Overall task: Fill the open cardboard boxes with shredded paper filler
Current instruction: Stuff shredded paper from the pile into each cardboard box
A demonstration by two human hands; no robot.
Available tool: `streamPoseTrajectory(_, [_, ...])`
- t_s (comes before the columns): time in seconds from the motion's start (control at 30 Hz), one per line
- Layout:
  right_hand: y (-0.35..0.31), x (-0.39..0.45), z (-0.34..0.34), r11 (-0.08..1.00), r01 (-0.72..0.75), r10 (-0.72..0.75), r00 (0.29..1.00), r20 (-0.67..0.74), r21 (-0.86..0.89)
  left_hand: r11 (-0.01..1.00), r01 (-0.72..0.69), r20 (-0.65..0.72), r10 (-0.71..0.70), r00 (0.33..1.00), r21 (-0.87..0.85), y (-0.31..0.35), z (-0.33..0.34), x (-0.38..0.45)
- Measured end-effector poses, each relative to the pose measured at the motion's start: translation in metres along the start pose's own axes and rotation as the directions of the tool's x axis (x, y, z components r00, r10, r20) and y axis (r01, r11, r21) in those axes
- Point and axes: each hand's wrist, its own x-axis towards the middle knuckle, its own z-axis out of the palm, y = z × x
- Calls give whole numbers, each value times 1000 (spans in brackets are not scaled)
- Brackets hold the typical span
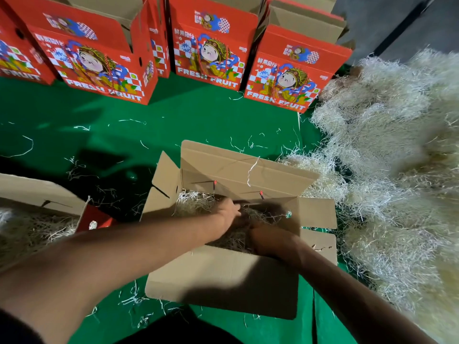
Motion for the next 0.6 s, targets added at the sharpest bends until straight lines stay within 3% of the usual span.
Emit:
streamPoseTrajectory(0.17, [6, -3, 5, 999, 40, -41, 997, 65, 19, 976, -54, 23, 51, 998, 210, 6, -10, 3])
streamPoseTrajectory(0.3, [-3, -6, -2, 1000, 5, -5, 1000, -15, -18, 876, -177, -27, 211, 977, 449, 2, -1, 3])
streamPoseTrajectory(0.47, [-13, -14, -6, 976, -36, -7, 980, -198, -215, 885, -133, -280, 279, 919, 446, -13, 8, -16])
streamPoseTrajectory(0.53, [-13, -13, -5, 965, -34, -12, 985, -174, -261, 884, -185, -333, 346, 877, 430, -18, 16, -16])
streamPoseTrajectory(0.6, [-12, -9, -4, 969, -32, 4, 993, -116, -245, 866, -232, -290, 383, 877, 444, -20, 20, -15])
